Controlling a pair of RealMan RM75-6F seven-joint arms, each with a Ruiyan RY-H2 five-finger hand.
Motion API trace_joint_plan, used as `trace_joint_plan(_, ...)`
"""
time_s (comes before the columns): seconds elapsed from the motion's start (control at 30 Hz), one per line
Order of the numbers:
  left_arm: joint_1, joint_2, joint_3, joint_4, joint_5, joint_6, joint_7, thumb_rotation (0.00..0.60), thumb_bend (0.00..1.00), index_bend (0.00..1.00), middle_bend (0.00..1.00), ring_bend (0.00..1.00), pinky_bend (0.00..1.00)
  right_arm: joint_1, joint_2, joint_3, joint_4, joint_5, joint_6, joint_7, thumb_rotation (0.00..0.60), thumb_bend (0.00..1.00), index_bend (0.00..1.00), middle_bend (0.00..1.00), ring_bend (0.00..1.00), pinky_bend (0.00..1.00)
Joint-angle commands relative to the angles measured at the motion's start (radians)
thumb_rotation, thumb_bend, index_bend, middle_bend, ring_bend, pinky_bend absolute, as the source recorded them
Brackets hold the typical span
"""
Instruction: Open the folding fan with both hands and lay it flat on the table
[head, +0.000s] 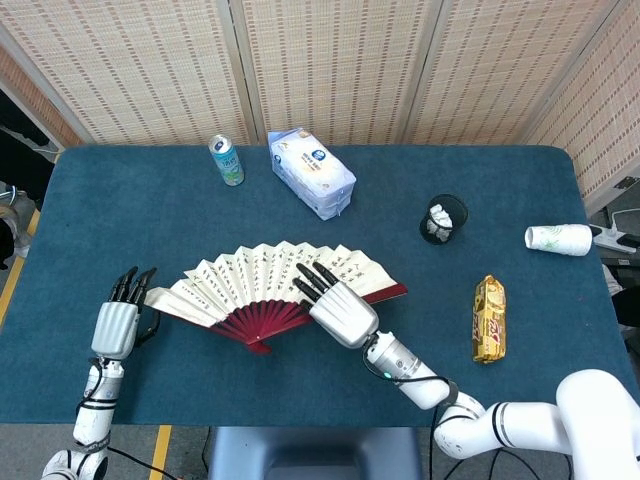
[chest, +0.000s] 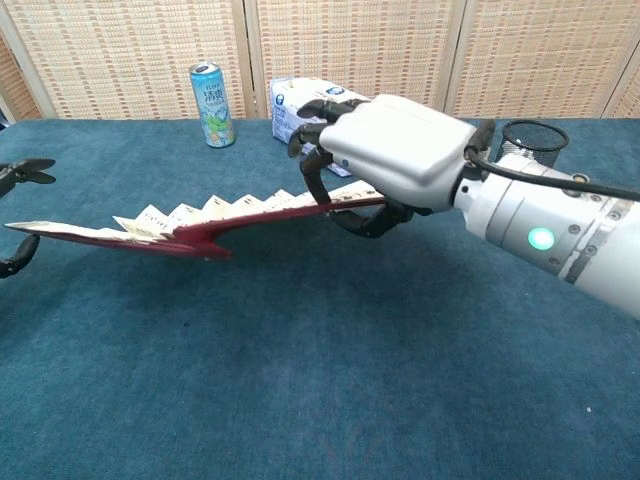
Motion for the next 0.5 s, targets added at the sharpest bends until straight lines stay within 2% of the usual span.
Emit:
trace_joint_plan(0.03,0.014,-0.003,0.036,0.029,0.022,-0.028,0.019,0.6,0.46,0.0,0.01,0.0,0.1,-0.026,-0.002,-0.02,0.005,-0.002,-0.002,-0.009,0.6,0.58,0.17,0.15,0.0,0.15)
trace_joint_plan(0.1,0.018,0.0,0.046,0.037,0.022,-0.052,0.023,0.6,0.45,0.0,0.0,0.0,0.1,-0.041,-0.003,-0.03,0.002,0.013,-0.016,-0.021,0.6,0.55,0.07,0.12,0.0,0.14)
trace_joint_plan(0.17,0.023,0.007,0.055,0.037,0.023,-0.077,0.026,0.6,0.45,0.0,0.0,0.0,0.1,-0.052,0.002,-0.043,-0.014,0.033,-0.039,-0.045,0.6,0.48,0.01,0.07,0.0,0.11)
trace_joint_plan(0.33,0.033,0.05,0.089,0.013,0.029,-0.155,0.062,0.6,0.43,0.0,0.0,0.0,0.1,-0.072,0.027,-0.071,-0.061,0.084,-0.092,-0.164,0.6,0.29,0.0,0.0,0.0,0.05)
trace_joint_plan(0.43,0.03,0.104,0.106,-0.045,0.031,-0.213,0.089,0.6,0.41,0.0,0.0,0.0,0.09,-0.069,0.052,-0.073,-0.1,0.13,-0.131,-0.245,0.6,0.18,0.0,0.0,0.0,0.01)
trace_joint_plan(0.5,0.023,0.16,0.11,-0.124,0.026,-0.251,0.095,0.6,0.38,0.0,0.0,0.0,0.08,-0.064,0.073,-0.071,-0.133,0.173,-0.154,-0.312,0.6,0.11,0.0,0.0,0.0,0.0)
